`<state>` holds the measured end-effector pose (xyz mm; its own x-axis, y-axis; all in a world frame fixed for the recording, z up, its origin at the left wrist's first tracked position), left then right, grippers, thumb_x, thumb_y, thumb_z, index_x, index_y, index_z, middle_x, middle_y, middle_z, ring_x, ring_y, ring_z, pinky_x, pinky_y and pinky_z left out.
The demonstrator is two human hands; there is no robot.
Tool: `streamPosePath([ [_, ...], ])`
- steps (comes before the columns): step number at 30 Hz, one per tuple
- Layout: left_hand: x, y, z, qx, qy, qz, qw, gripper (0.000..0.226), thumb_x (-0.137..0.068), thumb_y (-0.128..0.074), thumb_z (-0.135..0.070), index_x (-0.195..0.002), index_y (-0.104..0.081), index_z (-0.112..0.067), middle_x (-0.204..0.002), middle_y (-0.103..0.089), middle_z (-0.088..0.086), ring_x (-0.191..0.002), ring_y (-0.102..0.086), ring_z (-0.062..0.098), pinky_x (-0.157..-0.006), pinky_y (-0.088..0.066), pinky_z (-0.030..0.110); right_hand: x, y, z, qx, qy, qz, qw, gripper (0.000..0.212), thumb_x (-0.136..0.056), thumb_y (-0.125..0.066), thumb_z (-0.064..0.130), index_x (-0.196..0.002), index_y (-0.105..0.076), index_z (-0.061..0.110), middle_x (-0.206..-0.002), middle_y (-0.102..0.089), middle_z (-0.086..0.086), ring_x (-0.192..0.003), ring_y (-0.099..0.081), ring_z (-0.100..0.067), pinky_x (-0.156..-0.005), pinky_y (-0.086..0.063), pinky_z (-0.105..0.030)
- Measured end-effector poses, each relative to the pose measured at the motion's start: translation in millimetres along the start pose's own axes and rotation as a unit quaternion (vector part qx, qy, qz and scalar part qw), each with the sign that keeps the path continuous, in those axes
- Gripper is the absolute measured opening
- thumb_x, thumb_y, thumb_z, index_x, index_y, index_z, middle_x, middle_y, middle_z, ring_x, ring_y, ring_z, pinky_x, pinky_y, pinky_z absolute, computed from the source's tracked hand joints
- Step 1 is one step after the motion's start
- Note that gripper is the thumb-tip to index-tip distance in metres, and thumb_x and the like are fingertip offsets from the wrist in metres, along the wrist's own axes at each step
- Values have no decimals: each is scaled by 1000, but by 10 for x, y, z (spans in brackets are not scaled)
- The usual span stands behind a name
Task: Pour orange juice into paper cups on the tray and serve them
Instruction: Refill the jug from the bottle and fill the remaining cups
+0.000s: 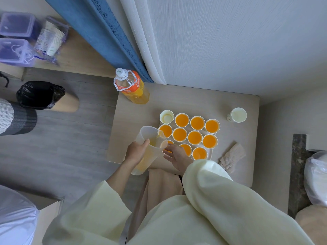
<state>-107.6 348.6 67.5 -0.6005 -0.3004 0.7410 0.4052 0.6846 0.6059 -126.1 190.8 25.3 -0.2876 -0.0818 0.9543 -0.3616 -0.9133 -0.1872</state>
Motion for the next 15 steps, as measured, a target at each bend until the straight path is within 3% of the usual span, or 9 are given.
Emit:
streamPosePath([
  [7,8,65,3,-10,-6,-11,1000,59,-94,-44,-47,-52,-42,-6,-57,-49,8,-59,-48,24,-54,-34,32,5,1,32,-6,-1,-2,1000,27,-93,-54,5,-120,-59,8,-111,-68,-11,-104,-65,-25,-78,-53,-33],
  [15,-78,196,-227,0,-27,-18,999,57,-93,-43,-48,-56,-44,-5,-60,-52,10,-60,-48,24,-56,-37,32,51,-49,246,-34,14,35,999,29,-96,-53,4,-124,-49,12,-107,-66,-8,-99,-64,-23,-83,-52,-35],
])
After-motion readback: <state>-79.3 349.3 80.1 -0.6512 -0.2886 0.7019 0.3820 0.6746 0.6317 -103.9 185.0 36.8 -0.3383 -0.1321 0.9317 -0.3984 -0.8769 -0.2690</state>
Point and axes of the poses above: each hand's wrist, its own x-axis away from the middle knuckle, its own y-axis out of the back of the hand, z = x × y, the point moved 1 cm from there along -x, towards the middle knuckle
